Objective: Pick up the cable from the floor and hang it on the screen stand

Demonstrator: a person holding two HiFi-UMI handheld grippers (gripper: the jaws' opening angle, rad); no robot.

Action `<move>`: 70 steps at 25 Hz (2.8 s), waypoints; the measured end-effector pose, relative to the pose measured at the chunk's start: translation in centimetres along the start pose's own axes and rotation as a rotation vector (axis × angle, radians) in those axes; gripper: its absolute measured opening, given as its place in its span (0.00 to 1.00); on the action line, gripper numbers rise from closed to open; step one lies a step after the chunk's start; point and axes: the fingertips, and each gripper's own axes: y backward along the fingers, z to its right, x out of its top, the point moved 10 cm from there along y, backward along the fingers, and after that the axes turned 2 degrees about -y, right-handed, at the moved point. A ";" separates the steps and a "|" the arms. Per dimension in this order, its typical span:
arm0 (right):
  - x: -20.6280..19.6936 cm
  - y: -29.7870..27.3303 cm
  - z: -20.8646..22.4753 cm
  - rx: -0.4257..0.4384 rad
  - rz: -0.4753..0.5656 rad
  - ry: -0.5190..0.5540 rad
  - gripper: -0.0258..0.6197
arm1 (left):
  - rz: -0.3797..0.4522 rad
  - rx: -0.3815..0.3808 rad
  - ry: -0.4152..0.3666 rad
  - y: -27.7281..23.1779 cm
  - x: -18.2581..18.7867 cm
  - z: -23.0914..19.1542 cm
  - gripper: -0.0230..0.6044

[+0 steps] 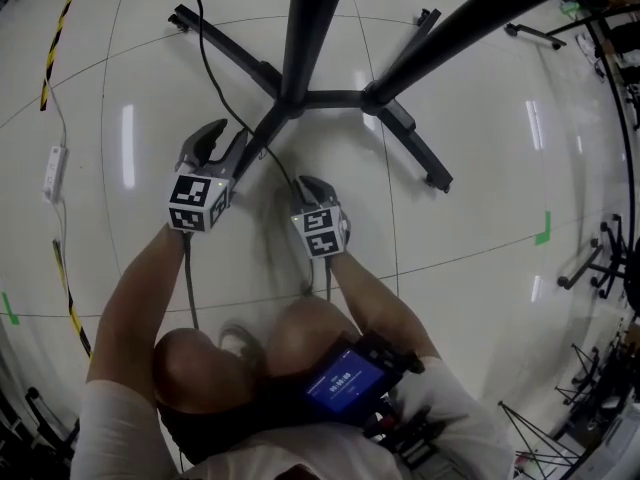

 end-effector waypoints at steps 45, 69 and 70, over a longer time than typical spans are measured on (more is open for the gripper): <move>-2.2 -2.0 -3.9 0.108 -0.148 0.099 0.10 | 0.109 -0.063 0.095 3.4 5.6 1.2 0.06; 1.9 10.8 8.6 -0.333 -0.024 0.319 0.09 | 0.058 -0.108 0.284 1.7 2.2 1.4 0.07; 2.1 11.3 8.9 -0.351 -0.017 0.333 0.09 | 0.064 -0.121 0.284 1.5 2.5 1.6 0.07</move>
